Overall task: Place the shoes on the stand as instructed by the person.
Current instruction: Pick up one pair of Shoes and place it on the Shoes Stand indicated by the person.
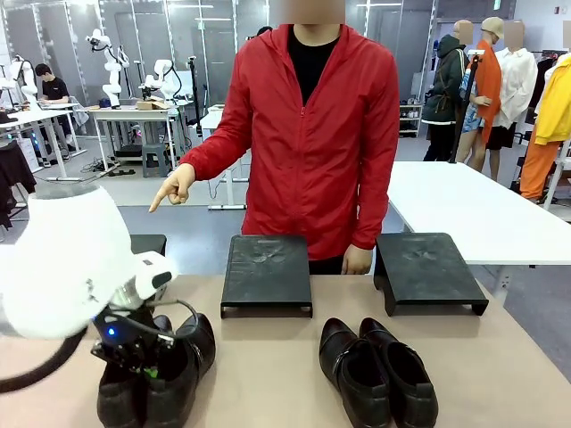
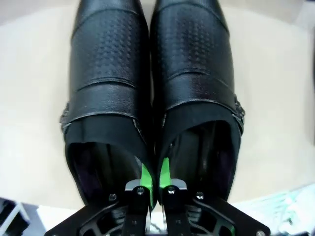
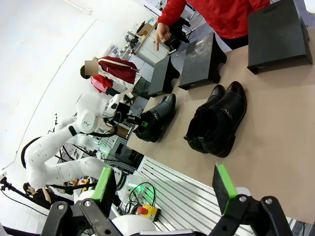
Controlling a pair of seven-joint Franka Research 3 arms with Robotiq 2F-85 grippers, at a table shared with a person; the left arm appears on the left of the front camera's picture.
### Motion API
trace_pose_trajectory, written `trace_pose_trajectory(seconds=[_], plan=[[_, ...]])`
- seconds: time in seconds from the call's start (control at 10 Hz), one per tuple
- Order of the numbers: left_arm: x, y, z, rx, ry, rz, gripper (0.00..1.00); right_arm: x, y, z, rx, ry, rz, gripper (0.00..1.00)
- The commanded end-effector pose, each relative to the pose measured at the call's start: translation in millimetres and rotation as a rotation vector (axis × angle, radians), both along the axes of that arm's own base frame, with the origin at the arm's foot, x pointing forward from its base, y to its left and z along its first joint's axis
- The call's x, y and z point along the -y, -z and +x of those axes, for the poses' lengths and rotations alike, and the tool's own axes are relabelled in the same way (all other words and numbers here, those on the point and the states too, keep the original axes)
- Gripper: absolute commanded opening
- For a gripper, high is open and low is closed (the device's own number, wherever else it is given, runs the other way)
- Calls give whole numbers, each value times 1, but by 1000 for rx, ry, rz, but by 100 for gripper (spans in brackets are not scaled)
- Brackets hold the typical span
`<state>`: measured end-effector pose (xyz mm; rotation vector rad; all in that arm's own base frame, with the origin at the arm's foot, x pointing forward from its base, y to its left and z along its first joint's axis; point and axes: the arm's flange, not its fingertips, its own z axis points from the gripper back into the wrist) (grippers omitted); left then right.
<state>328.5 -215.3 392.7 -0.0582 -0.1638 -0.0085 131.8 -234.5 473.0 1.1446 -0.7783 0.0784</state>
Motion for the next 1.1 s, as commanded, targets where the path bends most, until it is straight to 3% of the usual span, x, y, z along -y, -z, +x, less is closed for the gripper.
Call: trace_pose_trajectory(seconds=[0.0, 0.2, 0.5, 0.8, 1.0], plan=[[-6, -63, -22, 69, 35, -10, 0, 2, -2, -4, 24, 3, 1, 100], [-35, -100, -30, 103, 63, -5, 0, 2, -2, -4, 24, 3, 1, 100], [-101, -131, -31, 171, 74, -43, 0, 2, -2, -4, 24, 3, 1, 100], [-164, -139, -26, 237, 92, -56, 0, 2, -2, -4, 24, 3, 1, 100], [-178, -144, -26, 259, 86, -65, 0, 2, -2, -4, 24, 3, 1, 100]])
